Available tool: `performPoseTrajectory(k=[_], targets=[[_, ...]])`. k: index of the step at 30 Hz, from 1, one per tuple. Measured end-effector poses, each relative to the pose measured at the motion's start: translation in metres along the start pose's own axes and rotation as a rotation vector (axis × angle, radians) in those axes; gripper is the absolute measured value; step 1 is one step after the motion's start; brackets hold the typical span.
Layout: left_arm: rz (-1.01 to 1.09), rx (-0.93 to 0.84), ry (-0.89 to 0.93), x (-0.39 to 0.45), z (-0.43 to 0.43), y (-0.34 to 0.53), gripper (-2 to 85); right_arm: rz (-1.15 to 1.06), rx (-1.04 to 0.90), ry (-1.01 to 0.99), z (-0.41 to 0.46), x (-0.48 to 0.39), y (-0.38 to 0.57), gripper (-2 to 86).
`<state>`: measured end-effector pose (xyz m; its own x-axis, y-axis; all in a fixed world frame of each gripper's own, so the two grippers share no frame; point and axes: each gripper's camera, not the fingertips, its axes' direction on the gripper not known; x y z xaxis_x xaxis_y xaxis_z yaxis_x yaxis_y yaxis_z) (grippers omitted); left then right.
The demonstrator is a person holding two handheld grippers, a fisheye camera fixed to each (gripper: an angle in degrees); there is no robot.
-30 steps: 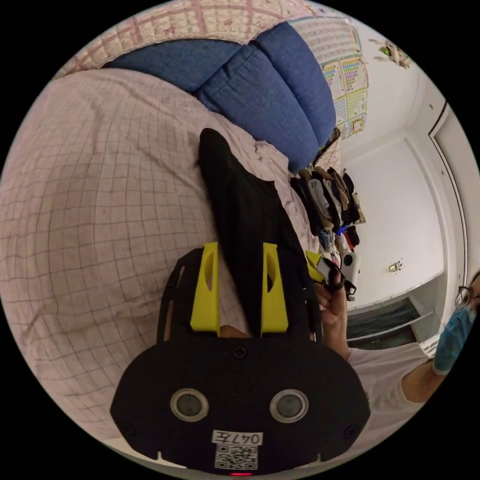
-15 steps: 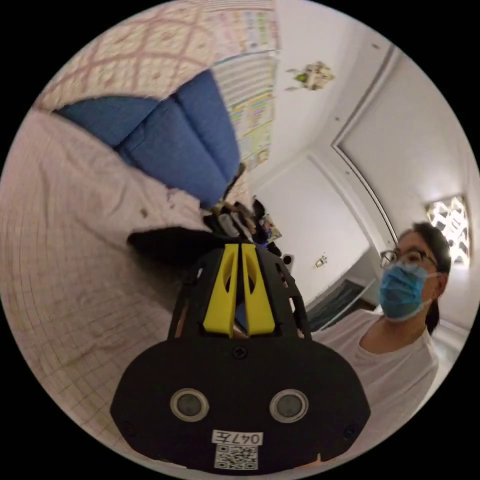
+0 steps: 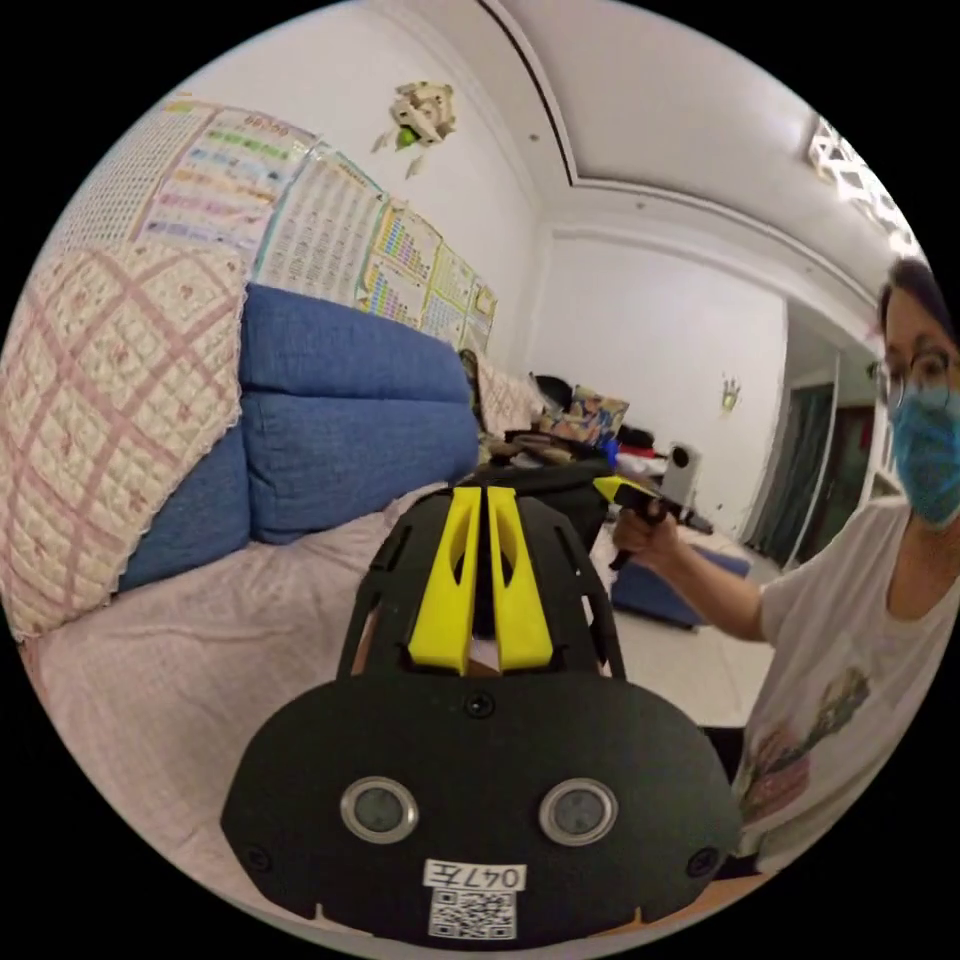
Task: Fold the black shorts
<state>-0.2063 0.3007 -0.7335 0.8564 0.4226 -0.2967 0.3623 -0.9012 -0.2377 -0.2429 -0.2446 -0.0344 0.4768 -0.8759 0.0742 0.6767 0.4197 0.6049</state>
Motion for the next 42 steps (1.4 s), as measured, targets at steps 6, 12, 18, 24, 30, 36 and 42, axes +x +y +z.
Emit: performPoseTrajectory(k=[6,12,18,24,30,36,42], targets=[[-0.121,-0.426,-0.031,0.028,0.042,0.122,-0.7,0.010,-0.357,-0.047,0.031,-0.086,0.090,1.1],[-0.105,-0.424,-0.051,0.056,0.036,0.134,-0.8,0.092,-0.398,0.051,-0.004,-0.118,0.096,5.9],[-0.132,-0.380,-0.010,0.067,0.041,0.129,-0.8,-0.101,-0.365,0.268,-0.034,-0.137,0.070,13.1],[-0.152,-0.287,0.040,0.078,0.038,0.111,-0.9,-0.243,-0.414,0.265,0.012,-0.171,0.023,14.3],[-0.090,-0.326,0.026,0.098,0.046,0.101,-0.9,-0.340,-0.676,0.322,0.093,-0.186,-0.008,14.0],[-0.096,-0.268,0.054,0.113,0.039,0.095,-0.9,-0.411,-0.728,0.447,0.084,-0.162,0.019,0.9],[-0.190,-0.095,0.100,0.134,0.016,0.089,-1.0,0.139,-0.538,0.301,-0.058,-0.016,0.014,0.3]])
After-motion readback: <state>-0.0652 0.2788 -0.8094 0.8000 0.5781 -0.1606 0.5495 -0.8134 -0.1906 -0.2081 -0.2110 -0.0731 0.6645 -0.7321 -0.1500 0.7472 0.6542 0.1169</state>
